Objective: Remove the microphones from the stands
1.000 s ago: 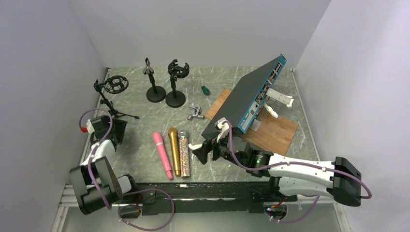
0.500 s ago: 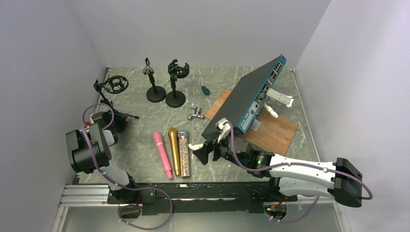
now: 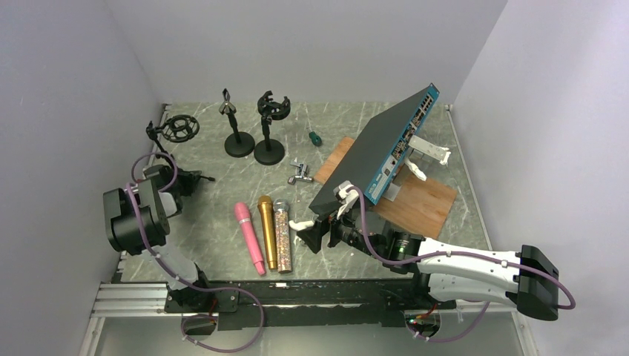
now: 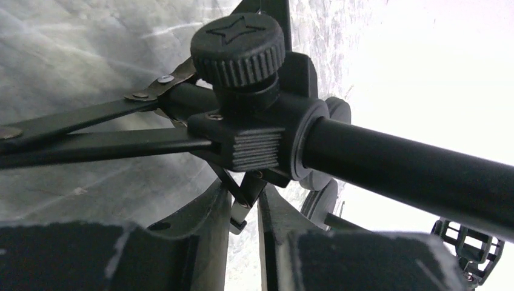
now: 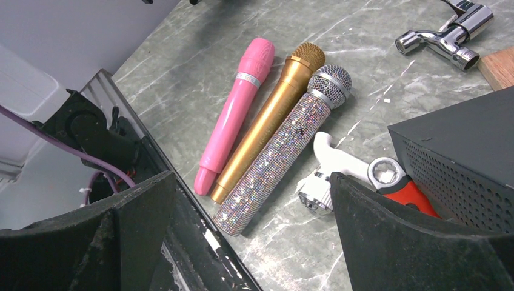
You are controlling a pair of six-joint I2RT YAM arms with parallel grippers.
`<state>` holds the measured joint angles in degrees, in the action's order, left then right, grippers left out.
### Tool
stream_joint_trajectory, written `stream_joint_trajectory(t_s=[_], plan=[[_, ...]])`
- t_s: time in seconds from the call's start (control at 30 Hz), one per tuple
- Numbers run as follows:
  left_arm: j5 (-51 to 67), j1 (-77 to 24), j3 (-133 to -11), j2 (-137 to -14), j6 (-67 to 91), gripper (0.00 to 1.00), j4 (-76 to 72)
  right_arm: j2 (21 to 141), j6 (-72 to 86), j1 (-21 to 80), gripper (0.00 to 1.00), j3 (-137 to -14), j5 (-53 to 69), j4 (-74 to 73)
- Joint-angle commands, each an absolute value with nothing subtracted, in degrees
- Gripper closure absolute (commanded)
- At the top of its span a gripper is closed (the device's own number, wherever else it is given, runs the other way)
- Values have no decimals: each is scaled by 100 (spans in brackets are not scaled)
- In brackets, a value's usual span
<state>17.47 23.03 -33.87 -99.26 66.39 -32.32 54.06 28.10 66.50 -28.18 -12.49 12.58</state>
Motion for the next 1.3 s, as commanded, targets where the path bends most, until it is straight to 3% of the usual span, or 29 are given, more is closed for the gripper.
stream_joint_trajectory(t_s=[0.0,0.13,0.33,0.4,0.47,0.57,0.93,1.07,1.27], plan=[[1722,2012,-3242,-9928,6868,80,-2972,5417,3006,6555,0,-2772,-1674,1222],[1464,1590,-3046,-9708,7324,85,-3110,5450,3030,6556,0,-2788,-1670,1211],[865,737,-2945,-9735,8308,85,-3293,5570,3041,6554,0,-2858,-1656,1184],[899,579,-3085,-9947,8422,79,-3372,5576,3036,6556,0,-2886,-1653,1151],[1010,533,-3161,-10077,8452,63,-3454,5551,3039,6556,0,-2891,-1669,1115],[1097,527,-3121,-9892,8208,50,-3299,5452,3063,6550,0,-2835,-1700,1086],[1632,530,-2906,-7587,6429,22,-954,5538,3067,6564,0,-2781,-1657,1226],[1640,1099,-2917,-6648,5862,20,-44,5407,3122,6573,1,-2717,-1638,1203],[1354,3017,-2873,-5874,5617,22,388,5119,3130,6572,0,-2631,-1672,1207]])
